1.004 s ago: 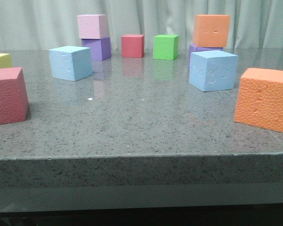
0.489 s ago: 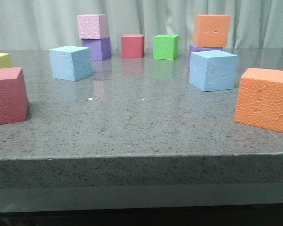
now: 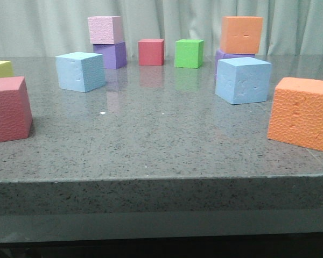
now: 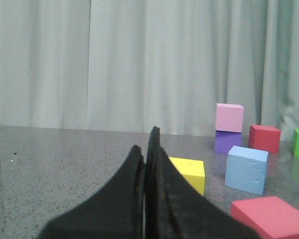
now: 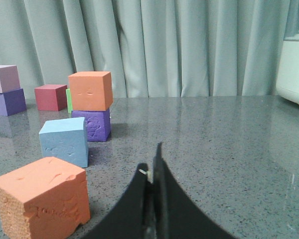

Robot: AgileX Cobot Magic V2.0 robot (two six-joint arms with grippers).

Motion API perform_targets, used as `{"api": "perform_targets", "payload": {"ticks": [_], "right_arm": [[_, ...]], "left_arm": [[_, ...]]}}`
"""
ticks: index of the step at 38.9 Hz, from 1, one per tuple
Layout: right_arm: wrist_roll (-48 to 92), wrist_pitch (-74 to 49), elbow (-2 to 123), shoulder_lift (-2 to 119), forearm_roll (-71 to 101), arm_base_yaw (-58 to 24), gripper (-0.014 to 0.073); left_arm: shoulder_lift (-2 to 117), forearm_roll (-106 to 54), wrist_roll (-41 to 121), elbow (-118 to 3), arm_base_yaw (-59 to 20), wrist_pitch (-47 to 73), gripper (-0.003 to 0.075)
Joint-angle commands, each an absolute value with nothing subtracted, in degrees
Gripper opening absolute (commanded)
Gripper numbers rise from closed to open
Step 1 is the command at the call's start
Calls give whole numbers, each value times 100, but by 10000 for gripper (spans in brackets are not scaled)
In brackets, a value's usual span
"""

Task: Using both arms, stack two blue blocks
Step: 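Move the right gripper over the light-blue cube nearest the right arm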

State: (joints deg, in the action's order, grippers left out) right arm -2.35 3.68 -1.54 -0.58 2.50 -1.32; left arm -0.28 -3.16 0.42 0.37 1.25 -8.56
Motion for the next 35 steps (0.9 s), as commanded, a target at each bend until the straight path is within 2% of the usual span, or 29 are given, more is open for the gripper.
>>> {"api": "perform_targets", "payload": {"ticks": [1, 6, 12, 20, 28, 35], "right_arm": [[-206, 760, 118, -165, 207, -94, -68], [-206, 243, 566, -165, 207, -94, -68], [-206, -448, 1454, -155, 207, -94, -66], [-206, -1627, 2718, 701, 207, -94, -66], [-206, -2509, 3533, 1927, 207, -94, -66], [-206, -2424, 3705, 2545, 207, -105, -66]], "left_arm": [[-131, -373, 0, 45, 132, -1652, -20], [-131, -453, -587, -8, 132, -2349, -20], [-93, -440, -665, -478, 132, -2227, -20], [1020, 776, -665, -1932, 132, -286, -20], [2430, 790, -665, -3187, 132, 1259, -20], [3071, 725, -665, -3522, 132, 1529, -20]]}}
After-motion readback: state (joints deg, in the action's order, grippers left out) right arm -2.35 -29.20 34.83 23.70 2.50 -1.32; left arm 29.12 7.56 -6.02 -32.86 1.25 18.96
